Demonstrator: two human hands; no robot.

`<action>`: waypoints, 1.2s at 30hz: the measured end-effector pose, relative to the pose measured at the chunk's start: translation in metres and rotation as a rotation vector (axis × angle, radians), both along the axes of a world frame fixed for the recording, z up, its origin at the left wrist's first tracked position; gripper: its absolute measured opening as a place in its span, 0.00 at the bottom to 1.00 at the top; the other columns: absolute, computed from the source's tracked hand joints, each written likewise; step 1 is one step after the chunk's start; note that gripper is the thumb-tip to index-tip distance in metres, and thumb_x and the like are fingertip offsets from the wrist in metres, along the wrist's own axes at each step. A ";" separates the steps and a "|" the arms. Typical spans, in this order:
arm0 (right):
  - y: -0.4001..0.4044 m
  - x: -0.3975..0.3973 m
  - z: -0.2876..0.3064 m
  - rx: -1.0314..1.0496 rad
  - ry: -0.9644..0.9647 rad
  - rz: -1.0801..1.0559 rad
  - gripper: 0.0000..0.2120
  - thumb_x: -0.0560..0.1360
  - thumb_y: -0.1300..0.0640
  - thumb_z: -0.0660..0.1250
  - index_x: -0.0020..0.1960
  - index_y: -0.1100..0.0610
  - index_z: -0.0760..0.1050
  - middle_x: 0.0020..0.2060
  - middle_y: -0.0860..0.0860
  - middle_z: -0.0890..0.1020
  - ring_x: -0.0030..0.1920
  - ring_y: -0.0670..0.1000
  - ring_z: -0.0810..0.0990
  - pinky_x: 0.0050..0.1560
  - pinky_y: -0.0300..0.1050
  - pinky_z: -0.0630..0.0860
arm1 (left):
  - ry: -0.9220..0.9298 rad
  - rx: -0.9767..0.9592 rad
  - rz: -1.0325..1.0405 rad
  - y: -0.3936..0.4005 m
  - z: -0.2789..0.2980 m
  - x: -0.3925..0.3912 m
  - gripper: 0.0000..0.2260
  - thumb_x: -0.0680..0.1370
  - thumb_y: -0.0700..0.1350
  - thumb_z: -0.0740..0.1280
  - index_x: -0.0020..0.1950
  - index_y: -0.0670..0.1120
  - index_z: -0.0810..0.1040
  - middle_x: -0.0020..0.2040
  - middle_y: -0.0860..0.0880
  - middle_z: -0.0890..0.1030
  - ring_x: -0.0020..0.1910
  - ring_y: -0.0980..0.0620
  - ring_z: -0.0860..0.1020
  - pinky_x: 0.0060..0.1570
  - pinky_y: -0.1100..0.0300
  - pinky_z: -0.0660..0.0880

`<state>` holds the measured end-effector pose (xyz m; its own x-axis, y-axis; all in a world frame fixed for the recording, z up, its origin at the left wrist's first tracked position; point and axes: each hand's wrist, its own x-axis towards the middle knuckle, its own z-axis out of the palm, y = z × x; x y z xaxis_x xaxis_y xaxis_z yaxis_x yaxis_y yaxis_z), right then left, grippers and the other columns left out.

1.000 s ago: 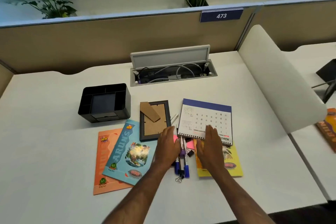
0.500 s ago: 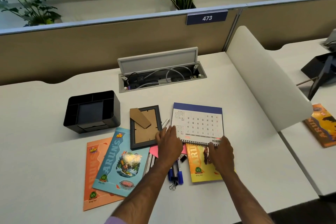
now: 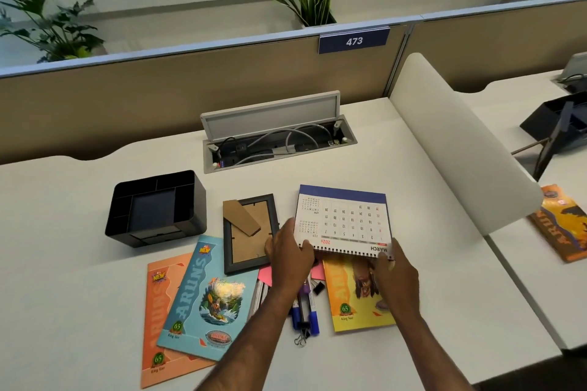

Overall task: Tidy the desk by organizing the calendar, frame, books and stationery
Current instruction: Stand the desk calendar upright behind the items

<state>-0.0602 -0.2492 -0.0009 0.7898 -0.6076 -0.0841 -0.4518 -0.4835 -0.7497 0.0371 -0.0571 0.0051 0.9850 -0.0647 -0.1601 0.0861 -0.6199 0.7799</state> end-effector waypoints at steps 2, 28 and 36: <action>-0.001 0.002 0.017 0.019 -0.062 -0.055 0.19 0.81 0.56 0.61 0.71 0.54 0.69 0.63 0.53 0.79 0.59 0.56 0.79 0.56 0.45 0.74 | 0.054 -0.190 0.063 -0.001 0.010 0.006 0.25 0.77 0.42 0.66 0.73 0.50 0.66 0.68 0.51 0.75 0.67 0.51 0.71 0.67 0.54 0.69; -0.096 0.154 0.064 0.440 -0.345 0.009 0.15 0.78 0.64 0.63 0.62 0.51 0.72 0.60 0.52 0.80 0.60 0.53 0.78 0.48 0.41 0.76 | 0.048 -0.417 -0.057 -0.049 0.073 0.178 0.29 0.78 0.32 0.67 0.77 0.47 0.65 0.71 0.44 0.72 0.70 0.46 0.73 0.63 0.52 0.76; -0.105 0.157 0.052 0.435 -0.177 0.155 0.21 0.80 0.63 0.60 0.70 0.46 0.65 0.61 0.53 0.78 0.60 0.52 0.76 0.44 0.39 0.73 | 0.055 -0.384 -0.198 -0.045 0.050 0.188 0.34 0.77 0.34 0.69 0.78 0.53 0.59 0.72 0.44 0.66 0.71 0.48 0.68 0.58 0.57 0.77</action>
